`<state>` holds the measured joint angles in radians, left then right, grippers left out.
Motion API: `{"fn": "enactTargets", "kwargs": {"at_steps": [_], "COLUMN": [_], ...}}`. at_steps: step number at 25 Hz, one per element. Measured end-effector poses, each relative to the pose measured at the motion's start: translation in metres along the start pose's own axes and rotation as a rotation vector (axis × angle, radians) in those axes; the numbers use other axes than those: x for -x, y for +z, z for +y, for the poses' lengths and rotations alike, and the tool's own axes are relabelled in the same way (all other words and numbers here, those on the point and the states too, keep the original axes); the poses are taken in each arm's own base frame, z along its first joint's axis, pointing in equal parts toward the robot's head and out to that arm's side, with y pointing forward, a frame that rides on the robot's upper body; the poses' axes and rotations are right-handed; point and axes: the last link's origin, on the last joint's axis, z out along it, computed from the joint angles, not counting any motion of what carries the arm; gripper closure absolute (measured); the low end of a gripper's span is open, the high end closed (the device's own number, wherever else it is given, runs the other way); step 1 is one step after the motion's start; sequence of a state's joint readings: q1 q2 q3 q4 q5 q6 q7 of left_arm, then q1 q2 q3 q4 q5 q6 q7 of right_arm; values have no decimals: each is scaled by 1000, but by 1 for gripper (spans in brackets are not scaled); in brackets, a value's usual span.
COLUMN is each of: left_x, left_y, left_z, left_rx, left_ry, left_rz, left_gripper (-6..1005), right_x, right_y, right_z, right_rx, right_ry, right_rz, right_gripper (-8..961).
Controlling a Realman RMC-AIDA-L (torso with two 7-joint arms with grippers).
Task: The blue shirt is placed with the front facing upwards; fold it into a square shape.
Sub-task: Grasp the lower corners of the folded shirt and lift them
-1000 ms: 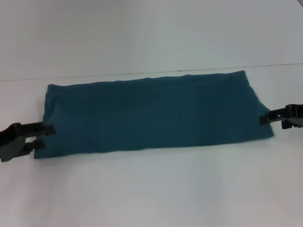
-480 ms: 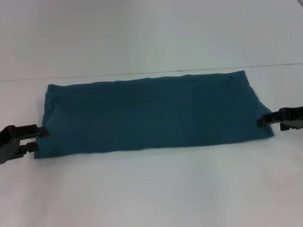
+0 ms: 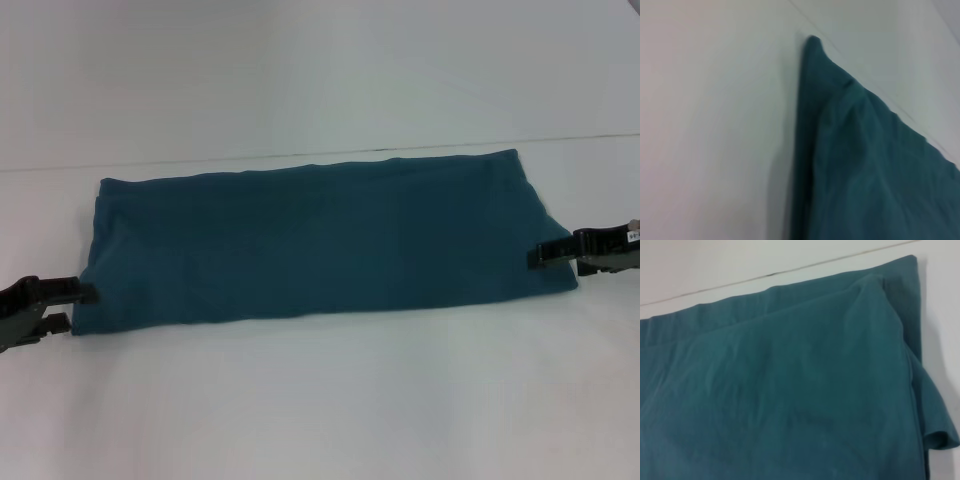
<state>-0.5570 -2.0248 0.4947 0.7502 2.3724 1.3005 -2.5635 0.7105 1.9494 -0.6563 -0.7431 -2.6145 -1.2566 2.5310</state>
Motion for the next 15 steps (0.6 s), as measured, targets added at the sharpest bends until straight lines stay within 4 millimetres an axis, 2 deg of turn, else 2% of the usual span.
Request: {"fn": "enactTargets", "kwargs": {"at_steps": [9, 15], "left_x": [-3, -1], "left_y": [18, 26], "left_z": [-10, -8], "left_rx": [-93, -104], "left_ry": [11, 20], "left_rz": [58, 45], "left_gripper": [368, 367], "right_x": [1, 0], "right_y": [1, -1], "right_z": [1, -2], "right_rx": [1, -1], "right_ry": [-2, 5], "right_rz": [0, 2], "right_gripper": [56, 57]}}
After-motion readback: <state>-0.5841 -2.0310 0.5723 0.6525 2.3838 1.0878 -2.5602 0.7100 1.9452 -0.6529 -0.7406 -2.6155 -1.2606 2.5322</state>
